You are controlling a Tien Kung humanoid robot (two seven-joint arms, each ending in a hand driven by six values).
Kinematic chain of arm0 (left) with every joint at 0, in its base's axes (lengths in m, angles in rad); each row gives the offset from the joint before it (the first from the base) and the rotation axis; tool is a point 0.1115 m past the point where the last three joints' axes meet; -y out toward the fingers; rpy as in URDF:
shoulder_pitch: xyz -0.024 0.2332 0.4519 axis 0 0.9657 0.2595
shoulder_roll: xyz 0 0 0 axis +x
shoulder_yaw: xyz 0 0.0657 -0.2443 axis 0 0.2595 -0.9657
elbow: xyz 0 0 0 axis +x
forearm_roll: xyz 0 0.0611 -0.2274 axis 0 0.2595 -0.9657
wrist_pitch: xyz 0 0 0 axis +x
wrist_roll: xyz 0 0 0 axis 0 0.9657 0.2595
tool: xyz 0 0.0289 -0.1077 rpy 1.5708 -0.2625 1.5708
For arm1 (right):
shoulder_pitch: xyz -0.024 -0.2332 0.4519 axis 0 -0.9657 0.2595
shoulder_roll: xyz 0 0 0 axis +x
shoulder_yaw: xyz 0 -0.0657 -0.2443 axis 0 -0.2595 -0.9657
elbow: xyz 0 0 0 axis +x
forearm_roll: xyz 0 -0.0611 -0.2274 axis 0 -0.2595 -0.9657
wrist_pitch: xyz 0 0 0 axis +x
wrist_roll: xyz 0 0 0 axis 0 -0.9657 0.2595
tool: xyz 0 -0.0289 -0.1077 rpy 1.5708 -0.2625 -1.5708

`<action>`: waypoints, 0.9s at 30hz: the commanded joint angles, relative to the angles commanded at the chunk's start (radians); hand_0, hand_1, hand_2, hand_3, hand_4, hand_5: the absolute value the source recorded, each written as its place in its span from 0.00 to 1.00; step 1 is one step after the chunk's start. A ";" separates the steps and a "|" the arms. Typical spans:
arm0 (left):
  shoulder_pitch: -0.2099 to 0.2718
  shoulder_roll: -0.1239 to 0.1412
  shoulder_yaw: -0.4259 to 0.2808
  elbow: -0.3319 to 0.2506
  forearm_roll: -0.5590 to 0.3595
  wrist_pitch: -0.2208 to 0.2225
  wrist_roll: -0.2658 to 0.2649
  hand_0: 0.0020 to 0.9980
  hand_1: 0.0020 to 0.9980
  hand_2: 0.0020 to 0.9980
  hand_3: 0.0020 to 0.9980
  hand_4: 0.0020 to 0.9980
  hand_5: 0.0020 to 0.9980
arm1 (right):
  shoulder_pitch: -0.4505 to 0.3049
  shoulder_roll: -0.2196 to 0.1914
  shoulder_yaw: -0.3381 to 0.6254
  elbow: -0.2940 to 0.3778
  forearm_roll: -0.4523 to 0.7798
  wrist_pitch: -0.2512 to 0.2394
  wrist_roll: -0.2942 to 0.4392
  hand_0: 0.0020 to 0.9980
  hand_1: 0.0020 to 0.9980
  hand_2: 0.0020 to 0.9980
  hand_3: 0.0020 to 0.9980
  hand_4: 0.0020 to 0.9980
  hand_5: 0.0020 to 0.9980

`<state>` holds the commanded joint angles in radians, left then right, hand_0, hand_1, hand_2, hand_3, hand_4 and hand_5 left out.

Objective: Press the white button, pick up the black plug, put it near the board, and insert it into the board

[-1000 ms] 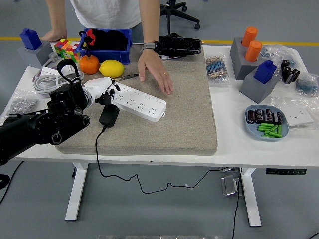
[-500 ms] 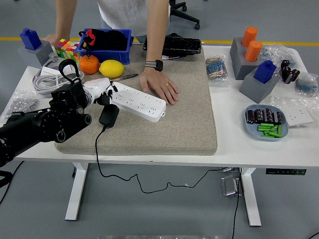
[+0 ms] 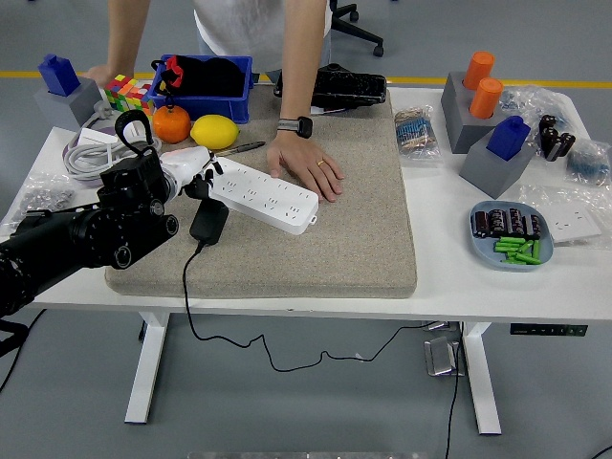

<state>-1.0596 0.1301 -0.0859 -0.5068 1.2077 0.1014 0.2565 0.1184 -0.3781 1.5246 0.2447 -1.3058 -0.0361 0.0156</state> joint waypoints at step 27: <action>-0.004 -0.041 0.077 0.049 -0.045 0.006 -0.006 0.15 0.03 0.08 0.73 0.00 0.00 | 0.000 0.002 -0.017 0.007 0.009 0.000 0.000 0.68 0.61 0.58 0.59 0.66 0.36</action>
<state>-1.0635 0.0893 -0.0088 -0.4578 1.1622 0.1069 0.2500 0.1181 -0.3761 1.5076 0.2518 -1.2971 -0.0362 0.0152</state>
